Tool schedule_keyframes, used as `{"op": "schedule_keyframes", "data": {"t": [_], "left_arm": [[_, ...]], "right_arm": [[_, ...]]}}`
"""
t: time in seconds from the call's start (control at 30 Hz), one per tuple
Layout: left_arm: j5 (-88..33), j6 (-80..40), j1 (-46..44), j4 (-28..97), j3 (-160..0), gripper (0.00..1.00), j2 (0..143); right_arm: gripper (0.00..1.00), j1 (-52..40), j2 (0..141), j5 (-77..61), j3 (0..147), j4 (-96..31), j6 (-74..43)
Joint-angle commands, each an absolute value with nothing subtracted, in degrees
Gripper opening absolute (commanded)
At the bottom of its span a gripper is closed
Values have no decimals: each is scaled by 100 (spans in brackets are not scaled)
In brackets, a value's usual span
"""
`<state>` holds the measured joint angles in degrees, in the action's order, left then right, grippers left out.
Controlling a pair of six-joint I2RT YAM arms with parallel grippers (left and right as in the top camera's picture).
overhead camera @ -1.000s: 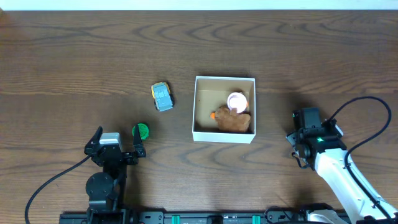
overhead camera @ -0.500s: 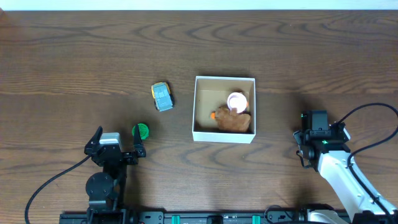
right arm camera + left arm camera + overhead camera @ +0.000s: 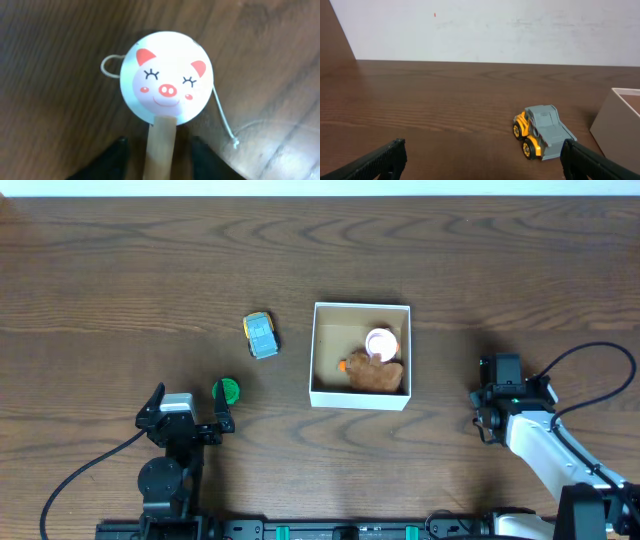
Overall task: Pack container
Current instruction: 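Move the right gripper to the pig rattle drum and grasp its handle, then lower the pig rattle drum into the box's right side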
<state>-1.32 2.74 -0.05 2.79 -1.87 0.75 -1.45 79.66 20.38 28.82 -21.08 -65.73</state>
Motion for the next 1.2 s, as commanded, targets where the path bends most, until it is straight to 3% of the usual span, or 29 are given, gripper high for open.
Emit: {"op": "schedule_keyframes", "data": {"t": [0.0, 0.2, 0.43, 0.67, 0.83, 1.17], "left_arm": [[-121, 204, 21, 390, -25, 98, 71], [-121, 204, 21, 390, -25, 98, 71], [-121, 204, 21, 390, -25, 98, 71], [-121, 204, 21, 390, -25, 98, 71], [-121, 204, 21, 390, -25, 98, 71], [-121, 204, 21, 390, -25, 98, 71]], "right_arm": [[29, -113, 8042, 2080, 2838, -2093, -6672], [1, -115, 7968, 2102, 2856, -1933, -5933], [1, -154, 7537, 2043, 3282, -1756, -3726], [1, -467, 7131, 891, 4333, -2132, -2084], [1, -1033, 7083, 298, 5009, -2290, -1798], [1, -2554, 7133, 720, 5345, -1841, -1756]]}}
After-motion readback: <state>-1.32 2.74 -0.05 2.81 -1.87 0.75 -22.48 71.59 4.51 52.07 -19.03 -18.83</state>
